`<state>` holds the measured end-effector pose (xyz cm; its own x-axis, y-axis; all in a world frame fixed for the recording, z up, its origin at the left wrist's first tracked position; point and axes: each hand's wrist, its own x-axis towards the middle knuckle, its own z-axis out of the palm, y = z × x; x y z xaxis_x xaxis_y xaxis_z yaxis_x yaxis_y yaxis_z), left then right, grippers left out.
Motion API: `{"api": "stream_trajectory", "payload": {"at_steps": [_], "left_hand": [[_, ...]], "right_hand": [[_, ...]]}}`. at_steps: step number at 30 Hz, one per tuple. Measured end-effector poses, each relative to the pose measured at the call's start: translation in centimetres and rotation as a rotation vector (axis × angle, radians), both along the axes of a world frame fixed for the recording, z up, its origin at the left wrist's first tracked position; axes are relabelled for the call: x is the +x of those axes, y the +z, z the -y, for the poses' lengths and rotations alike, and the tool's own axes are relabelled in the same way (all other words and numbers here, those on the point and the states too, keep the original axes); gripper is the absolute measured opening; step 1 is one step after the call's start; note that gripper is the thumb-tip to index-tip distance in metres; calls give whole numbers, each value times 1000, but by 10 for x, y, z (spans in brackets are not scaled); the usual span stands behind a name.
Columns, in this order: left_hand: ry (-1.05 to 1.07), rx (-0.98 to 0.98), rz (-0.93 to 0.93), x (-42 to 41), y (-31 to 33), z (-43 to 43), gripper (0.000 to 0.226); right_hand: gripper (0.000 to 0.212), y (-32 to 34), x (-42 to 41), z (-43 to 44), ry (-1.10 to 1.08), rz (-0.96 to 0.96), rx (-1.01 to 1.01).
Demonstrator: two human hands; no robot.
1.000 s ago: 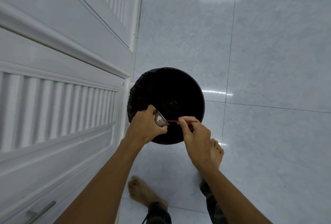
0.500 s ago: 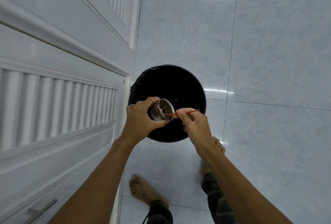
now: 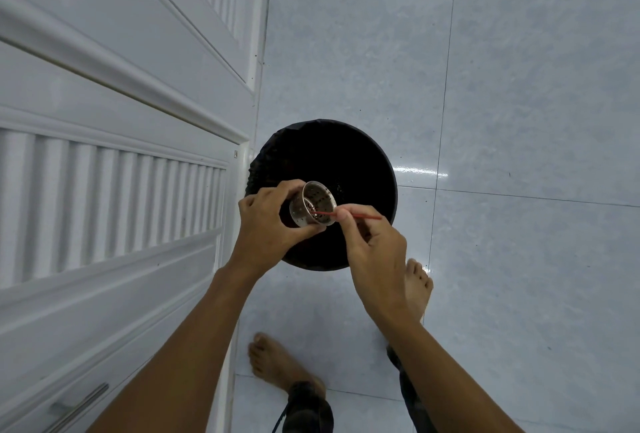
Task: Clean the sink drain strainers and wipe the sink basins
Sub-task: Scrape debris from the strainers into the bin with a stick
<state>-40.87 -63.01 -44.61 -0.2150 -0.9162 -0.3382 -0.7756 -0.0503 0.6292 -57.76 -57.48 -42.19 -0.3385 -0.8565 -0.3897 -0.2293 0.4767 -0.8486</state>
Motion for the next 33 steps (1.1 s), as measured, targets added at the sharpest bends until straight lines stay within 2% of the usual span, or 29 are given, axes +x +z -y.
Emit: {"api": "stream_trajectory", "payload": {"at_steps": [3,6,10,15,19,21,23,25,28,30,33], "left_hand": [[-20,-24,27,0,-3,-1,72],[-34,-65,93,3,-5,-2,70],[-49,-76,137,5,-6,-3,69],[-96,-68,289,6,-7,-4,70],[-135,-22,348,4,-10,1,72],[-182,21,339,-1,-11,2,77],[-184,51,357,-1,-11,3,79],[-141,78,377,0,-12,4,82],[-122,111,348,-4,-13,5,86],[-135,114,331,-5,-13,6,85],[-123,145,376,-4,-14,6,84]], "right_hand": [[17,-7,1,1,28,-9,43],[21,-14,-5,10,-38,-70,117],[23,-15,6,2,79,-39,46],[28,-29,-7,-4,119,-198,199],[23,-33,-2,-7,146,-76,153],[26,-38,-3,-8,162,-111,202],[27,-40,-9,-5,76,-183,212],[25,-38,-12,-3,-17,-166,150],[20,-39,-10,-4,93,12,141],[21,-42,-10,-5,108,37,196],[22,-46,-17,0,-95,-50,238]]}}
